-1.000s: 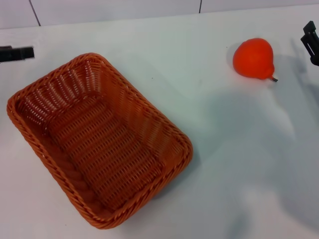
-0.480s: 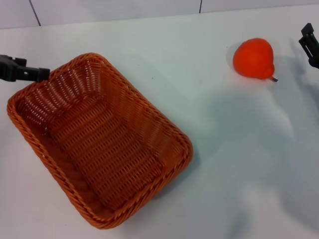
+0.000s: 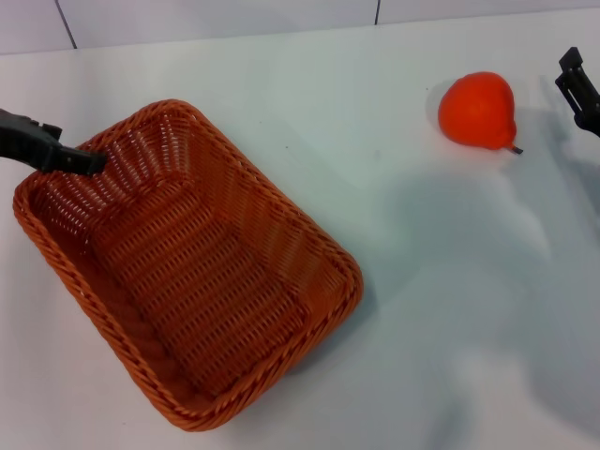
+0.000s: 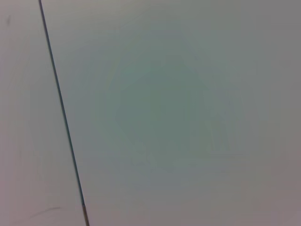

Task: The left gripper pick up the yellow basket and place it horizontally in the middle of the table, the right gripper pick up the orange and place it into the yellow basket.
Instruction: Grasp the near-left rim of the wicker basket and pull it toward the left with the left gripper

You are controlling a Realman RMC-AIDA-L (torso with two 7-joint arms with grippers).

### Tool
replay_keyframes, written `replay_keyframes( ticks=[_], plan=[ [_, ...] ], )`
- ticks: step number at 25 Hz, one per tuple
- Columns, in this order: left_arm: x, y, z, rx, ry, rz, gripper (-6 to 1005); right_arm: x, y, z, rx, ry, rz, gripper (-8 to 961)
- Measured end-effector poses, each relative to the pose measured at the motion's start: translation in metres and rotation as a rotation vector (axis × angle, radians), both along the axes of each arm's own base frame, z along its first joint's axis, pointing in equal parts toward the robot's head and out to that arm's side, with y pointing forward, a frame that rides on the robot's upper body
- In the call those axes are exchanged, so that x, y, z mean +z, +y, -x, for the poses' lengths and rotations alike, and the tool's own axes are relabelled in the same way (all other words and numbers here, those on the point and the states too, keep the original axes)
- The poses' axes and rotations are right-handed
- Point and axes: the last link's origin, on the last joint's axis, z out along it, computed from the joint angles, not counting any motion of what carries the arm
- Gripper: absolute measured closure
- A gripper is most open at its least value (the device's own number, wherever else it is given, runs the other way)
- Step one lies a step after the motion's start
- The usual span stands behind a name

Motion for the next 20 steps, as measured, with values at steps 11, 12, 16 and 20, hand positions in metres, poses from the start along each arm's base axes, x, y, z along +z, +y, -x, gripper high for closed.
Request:
replay_keyframes(
  ticks=[11,12,16,20],
  plan=[
    [-0.015,0.001,-0.003,-0.023,0.096,0.053,175,-0.001,-0.003,-0.001,-0.003,0.005,0.001,8],
    [-0.015,0.001,-0.004,-0.023,0.098,0.056,178,-0.001,-0.003,-0.001,-0.003,0.006,0.001,8],
    [-0.019,0.0,-0.004,-0.028,0.107,0.056,191,-0.001,-0.003,-0.001,-0.002,0.006,0.001,8],
    [-0.018,0.0,-0.002,-0.027,0.112,0.047,203,-0.001,-0.003,-0.001,-0.003,0.006,0.0,7]
  ],
)
